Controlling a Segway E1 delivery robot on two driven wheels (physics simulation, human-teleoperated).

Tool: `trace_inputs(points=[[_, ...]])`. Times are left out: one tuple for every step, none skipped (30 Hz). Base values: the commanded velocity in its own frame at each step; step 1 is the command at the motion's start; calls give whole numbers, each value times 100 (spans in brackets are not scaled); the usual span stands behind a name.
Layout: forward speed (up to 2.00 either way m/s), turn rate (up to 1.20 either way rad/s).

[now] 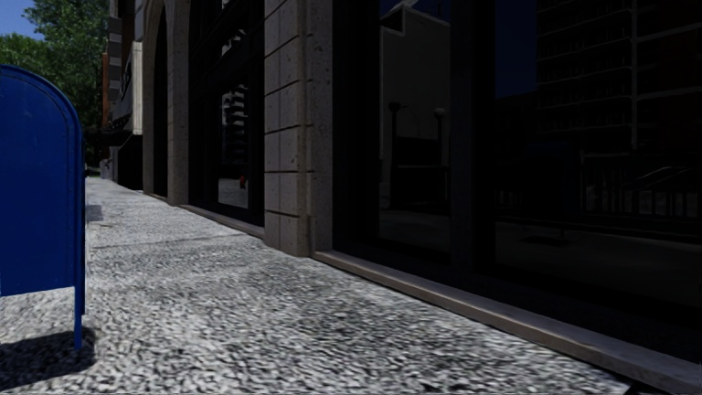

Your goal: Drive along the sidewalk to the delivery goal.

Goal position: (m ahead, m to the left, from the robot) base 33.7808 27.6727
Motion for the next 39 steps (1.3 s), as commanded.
trace_inputs(points=[[200, 66], [200, 66], [200, 66], [200, 66], [200, 66], [200, 66], [200, 66], [200, 66], [200, 66], [200, 66], [200, 66], [200, 66], [200, 66], [200, 66], [200, 66], [200, 66], [200, 66], [200, 66], [200, 66], [200, 66], [200, 66], [200, 66], [200, 66], [200, 66], [200, 66], [200, 66], [200, 66], [200, 66], [200, 66], [200, 66], [200, 65], [200, 65], [200, 65], [200, 63], [200, 0], [200, 0], [200, 0], [200, 0], [200, 0]])
